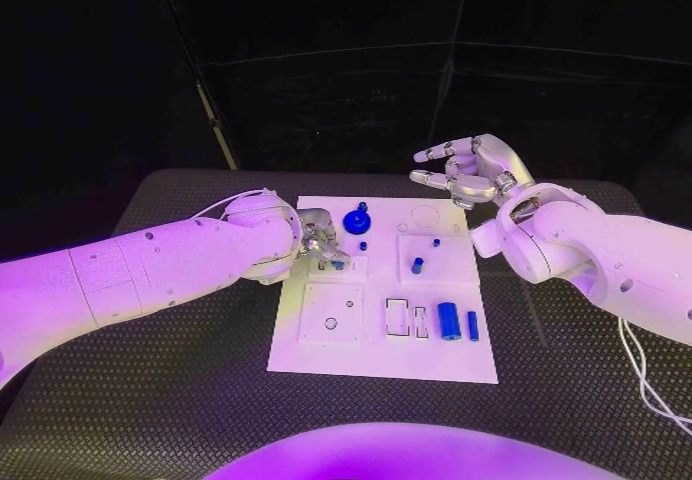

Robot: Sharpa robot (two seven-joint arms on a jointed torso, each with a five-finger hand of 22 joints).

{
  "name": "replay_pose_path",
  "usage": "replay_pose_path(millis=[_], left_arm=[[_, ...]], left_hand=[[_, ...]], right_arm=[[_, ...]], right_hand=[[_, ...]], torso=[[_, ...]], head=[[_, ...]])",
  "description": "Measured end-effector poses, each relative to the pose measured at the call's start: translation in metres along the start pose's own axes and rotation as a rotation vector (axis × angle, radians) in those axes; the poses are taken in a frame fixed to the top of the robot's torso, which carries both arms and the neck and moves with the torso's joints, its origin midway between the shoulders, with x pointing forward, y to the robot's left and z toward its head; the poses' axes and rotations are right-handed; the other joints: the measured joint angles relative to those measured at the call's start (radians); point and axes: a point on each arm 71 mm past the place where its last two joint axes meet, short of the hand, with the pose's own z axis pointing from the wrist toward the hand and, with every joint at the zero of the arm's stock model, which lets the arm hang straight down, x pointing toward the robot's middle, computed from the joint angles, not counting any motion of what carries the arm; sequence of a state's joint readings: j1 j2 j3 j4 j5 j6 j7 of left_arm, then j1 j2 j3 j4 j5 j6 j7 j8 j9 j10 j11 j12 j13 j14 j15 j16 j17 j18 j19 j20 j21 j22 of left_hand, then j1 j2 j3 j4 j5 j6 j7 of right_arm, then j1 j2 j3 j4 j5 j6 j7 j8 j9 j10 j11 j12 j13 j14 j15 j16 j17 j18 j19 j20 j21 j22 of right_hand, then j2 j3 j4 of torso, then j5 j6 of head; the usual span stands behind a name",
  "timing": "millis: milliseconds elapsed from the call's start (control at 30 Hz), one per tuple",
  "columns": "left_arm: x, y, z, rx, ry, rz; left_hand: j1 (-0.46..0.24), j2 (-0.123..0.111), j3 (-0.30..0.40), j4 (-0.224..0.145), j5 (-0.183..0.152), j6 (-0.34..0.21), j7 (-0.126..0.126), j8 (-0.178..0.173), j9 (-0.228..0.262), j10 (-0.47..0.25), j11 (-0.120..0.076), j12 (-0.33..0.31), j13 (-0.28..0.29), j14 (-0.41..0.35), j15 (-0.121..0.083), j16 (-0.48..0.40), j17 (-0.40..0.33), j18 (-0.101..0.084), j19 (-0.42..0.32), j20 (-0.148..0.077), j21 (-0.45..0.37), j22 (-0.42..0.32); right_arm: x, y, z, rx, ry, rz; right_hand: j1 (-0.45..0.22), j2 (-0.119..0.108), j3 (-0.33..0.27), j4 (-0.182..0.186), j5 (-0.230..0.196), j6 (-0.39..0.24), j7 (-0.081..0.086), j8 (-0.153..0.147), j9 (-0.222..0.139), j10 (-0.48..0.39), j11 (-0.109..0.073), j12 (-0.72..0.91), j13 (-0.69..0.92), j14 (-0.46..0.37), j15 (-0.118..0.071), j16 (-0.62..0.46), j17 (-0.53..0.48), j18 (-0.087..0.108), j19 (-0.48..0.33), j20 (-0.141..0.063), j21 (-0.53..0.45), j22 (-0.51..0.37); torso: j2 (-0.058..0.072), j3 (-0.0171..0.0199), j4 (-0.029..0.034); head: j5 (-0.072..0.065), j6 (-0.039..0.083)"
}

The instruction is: Assemble the parts on the task board

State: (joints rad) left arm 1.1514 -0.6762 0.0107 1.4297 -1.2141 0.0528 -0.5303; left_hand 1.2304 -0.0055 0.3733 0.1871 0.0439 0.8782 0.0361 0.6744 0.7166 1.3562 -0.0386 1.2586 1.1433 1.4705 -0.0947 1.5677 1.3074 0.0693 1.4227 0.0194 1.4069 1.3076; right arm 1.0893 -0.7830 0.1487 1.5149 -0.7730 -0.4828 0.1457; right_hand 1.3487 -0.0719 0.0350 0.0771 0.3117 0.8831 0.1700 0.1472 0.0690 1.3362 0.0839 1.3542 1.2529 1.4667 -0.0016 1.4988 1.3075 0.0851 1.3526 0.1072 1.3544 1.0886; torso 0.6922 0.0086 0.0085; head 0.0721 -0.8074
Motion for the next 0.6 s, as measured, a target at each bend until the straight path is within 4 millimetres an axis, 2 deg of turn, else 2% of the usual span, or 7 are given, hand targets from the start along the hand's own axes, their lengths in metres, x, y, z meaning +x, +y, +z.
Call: replay_pose_path(millis=[600], left_arm=[[0.0012,-0.0019,0.0013,0.001,0.02,0.016]], left_hand=[[-0.001,-0.001,0.005,0.0,-0.001,0.002,0.001,0.002,0.004,0.0,0.0,-0.004,0.0,0.0,0.0,0.0,0.0,0.0,0.0,0.0,0.0,0.0]], right_arm=[[0.0009,0.0001,0.0003,0.0,0.006,0.001]], right_hand=[[0.0,0.0,0.0,0.0,0.0,0.0,0.0,0.0,0.0,0.0,0.0,0.0,0.0,0.0,0.0,0.0,0.0,0.0,0.0,0.0,0.0,0.0]], torso=[[0.0,0.0,0.0001]], head=[[0.001,-0.004]])
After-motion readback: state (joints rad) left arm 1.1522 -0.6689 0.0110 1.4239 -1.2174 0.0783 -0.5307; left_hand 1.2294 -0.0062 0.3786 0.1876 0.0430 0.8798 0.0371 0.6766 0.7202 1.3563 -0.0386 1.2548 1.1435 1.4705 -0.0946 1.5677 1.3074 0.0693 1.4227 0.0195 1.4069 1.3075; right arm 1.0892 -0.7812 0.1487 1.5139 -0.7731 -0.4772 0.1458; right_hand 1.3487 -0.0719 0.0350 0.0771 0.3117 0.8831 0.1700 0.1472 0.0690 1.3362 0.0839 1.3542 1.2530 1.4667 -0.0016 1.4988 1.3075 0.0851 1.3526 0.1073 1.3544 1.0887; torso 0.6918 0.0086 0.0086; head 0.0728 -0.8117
